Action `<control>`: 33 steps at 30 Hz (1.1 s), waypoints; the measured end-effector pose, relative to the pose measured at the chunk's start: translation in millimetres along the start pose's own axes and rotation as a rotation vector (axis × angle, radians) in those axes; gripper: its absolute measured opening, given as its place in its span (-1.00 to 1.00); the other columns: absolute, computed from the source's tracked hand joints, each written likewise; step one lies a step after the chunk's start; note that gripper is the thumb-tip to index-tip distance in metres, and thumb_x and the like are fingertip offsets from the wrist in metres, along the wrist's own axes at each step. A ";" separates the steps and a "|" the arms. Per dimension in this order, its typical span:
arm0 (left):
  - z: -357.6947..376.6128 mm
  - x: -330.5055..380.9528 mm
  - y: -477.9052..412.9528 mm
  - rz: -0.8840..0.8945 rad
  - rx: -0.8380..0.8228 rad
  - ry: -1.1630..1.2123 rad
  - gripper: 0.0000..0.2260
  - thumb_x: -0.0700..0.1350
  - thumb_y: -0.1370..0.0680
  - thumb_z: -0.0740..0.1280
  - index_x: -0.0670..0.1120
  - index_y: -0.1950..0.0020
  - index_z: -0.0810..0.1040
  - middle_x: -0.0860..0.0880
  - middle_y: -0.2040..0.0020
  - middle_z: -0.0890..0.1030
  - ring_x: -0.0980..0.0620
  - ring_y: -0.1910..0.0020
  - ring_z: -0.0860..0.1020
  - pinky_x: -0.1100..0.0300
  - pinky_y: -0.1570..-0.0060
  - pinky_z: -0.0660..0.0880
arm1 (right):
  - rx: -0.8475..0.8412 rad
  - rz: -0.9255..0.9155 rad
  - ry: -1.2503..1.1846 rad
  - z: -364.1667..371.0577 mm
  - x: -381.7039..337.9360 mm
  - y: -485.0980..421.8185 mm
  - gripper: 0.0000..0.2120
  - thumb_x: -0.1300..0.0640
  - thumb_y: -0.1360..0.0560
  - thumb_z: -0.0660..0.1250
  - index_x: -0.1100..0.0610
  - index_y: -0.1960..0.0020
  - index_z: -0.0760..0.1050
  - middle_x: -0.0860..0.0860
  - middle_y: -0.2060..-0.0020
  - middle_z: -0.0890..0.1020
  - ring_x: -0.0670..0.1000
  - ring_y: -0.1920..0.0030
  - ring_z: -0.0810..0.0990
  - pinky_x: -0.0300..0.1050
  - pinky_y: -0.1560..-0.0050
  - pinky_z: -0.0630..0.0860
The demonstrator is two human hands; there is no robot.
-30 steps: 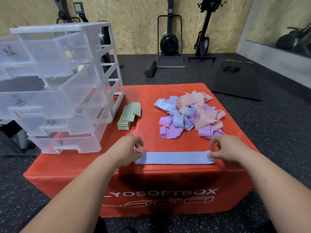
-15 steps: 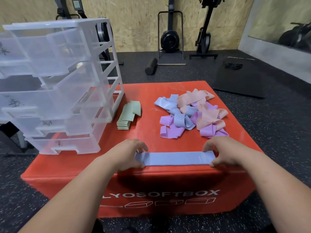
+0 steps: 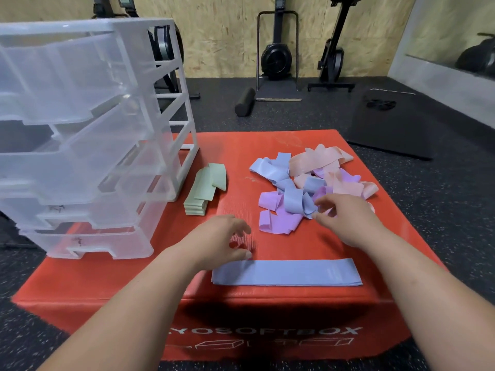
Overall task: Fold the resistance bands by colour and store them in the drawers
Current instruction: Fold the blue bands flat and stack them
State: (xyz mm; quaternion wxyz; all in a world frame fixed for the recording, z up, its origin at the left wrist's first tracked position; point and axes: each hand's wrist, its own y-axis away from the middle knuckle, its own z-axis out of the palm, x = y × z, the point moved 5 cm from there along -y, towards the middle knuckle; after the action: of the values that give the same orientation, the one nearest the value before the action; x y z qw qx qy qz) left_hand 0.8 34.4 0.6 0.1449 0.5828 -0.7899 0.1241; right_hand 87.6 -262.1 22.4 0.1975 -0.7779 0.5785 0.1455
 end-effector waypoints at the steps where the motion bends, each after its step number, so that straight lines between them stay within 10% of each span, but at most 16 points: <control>1: 0.9 1.1 -5.8 0.006 0.017 0.004 -0.56 0.23 -0.49 0.52 0.14 -0.31 0.59 0.17 -0.13 0.59 0.13 -0.10 0.56 0.07 -0.12 0.57 | 0.014 0.015 -0.028 4.3 -3.2 -8.5 -0.70 -0.04 -0.54 0.48 -0.01 -0.25 0.64 -0.17 0.06 0.69 -0.08 0.05 0.62 -0.17 0.08 0.38; 13: 6.5 7.3 -44.5 0.041 0.171 0.032 -0.70 0.10 -0.53 0.45 0.12 -0.25 0.61 0.15 -0.11 0.61 0.07 -0.16 0.56 0.01 -0.15 0.56 | 0.121 0.175 -0.150 37.8 -7.3 -61.3 -0.74 0.16 -0.39 0.47 -0.06 -0.05 0.65 -0.13 0.28 0.68 0.02 0.04 0.65 -0.10 0.10 0.52; 23: -14.3 13.6 -43.1 -0.015 0.372 0.169 -0.78 -0.03 -0.55 0.48 0.08 -0.20 0.63 0.15 -0.02 0.64 0.11 -0.03 0.58 0.03 -0.08 0.56 | 0.307 -0.087 -0.569 -38.5 -38.5 -34.3 -0.75 0.28 -0.48 0.51 -0.04 -0.02 0.64 -0.20 0.12 0.71 -0.10 0.11 0.71 -0.22 0.00 0.58; 30: -7.0 24.4 -38.9 -0.016 0.340 0.157 -0.79 -0.05 -0.53 0.48 0.06 -0.16 0.64 0.15 0.01 0.63 0.07 -0.01 0.57 0.01 -0.06 0.56 | -0.330 -0.067 -0.021 -8.0 -6.7 -0.2 -0.72 0.20 -0.36 0.61 -0.08 0.05 0.64 -0.18 0.18 0.73 -0.27 0.13 0.66 -0.29 0.04 0.56; 33: 0.2 24.5 -39.5 -0.029 0.293 0.133 -0.76 -0.03 -0.52 0.50 0.06 -0.18 0.64 0.15 -0.02 0.63 0.07 -0.02 0.57 -0.01 -0.07 0.56 | -0.274 -0.008 0.017 -7.3 11.9 0.0 -0.74 0.13 -0.35 0.62 -0.12 0.06 0.63 -0.23 0.21 0.72 -0.26 0.18 0.66 -0.14 -0.04 0.61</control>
State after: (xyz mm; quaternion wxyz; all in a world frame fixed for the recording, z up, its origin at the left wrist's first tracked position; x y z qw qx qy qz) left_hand 31.8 1.2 10.7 0.1122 0.5993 -0.7436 0.2746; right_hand 91.0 -275.6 23.4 0.0851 -0.8010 0.5519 0.2156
